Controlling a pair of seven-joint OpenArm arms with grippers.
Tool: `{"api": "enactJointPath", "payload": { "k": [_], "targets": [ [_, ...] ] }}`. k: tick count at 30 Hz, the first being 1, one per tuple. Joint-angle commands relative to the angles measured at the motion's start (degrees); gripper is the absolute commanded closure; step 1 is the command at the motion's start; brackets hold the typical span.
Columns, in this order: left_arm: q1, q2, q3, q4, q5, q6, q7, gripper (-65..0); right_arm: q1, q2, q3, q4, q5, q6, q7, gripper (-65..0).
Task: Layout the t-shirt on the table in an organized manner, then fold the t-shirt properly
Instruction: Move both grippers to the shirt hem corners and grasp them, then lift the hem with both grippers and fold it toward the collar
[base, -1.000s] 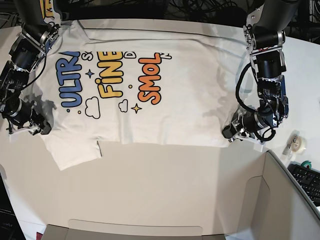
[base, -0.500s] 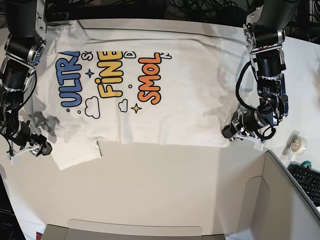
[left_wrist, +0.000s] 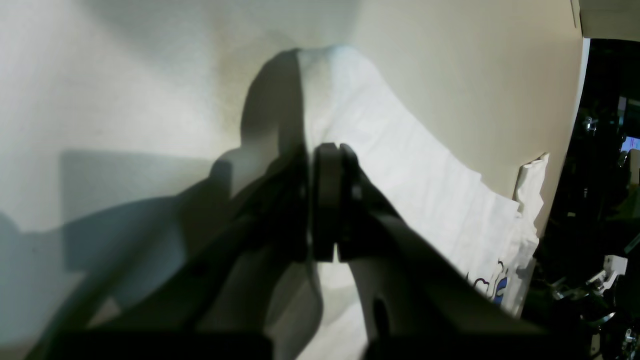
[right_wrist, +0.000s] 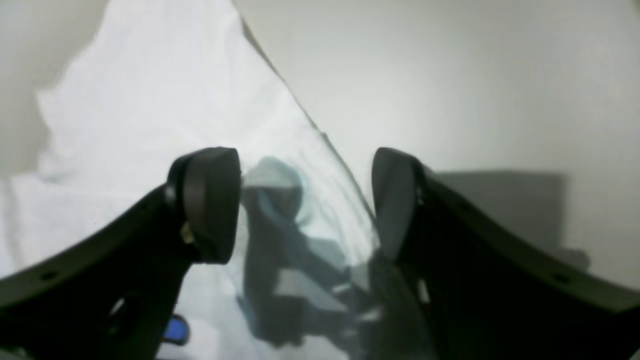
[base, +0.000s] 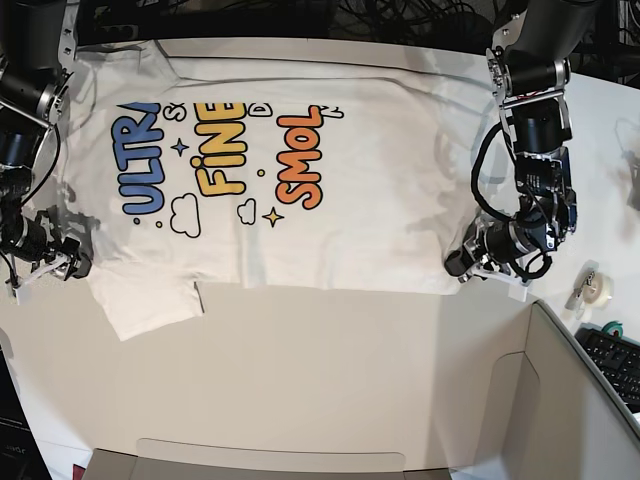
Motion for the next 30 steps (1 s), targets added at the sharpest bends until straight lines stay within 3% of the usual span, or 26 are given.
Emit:
{"api": "enactJointPath", "payload": {
  "k": [1,4,14,16,20,24,30],
  "targets": [
    [-0.7,-0.7,0.1,0.4,1.5,0.7,1.0,0.0,1.2,-0.6,0.0,0.5,-2.0,0.4,0.1,-40.9],
    [-0.7,-0.7,0.1,0.4,1.5,0.7,1.0,0.0,1.1,-2.5,0.0,0.5,-6.1,0.7,0.4,-40.9],
    [-0.7,-0.8,0.1,0.4,1.5,0.7,1.0,0.0,-1.2,-5.0,0.0,0.7,-6.1,0.8,0.4,-39.6],
    [-0.7,-0.8,0.1,0.4,1.5,0.7,1.0,0.0,-1.5,-5.1,0.0,0.7,-6.1,0.8,0.4,-32.8],
    [-0.7,-0.7,0.1,0.4,1.5,0.7,1.0,0.0,-1.7,-5.2,-1.0,0.7,-6.5,0.8,0.5,-2.5],
    [-0.7,-0.7,0.1,0.4,1.5,0.7,1.0,0.0,-1.7,-5.1,-5.3,1.3,-7.1,0.8,1.3,0.0],
    [-0.6,-0.7,-0.1,1.0,1.2,0.5,1.1,0.0,-3.7,-5.2,-5.2,8.9,-6.9,0.8,2.1,0.0]
  ]
}}
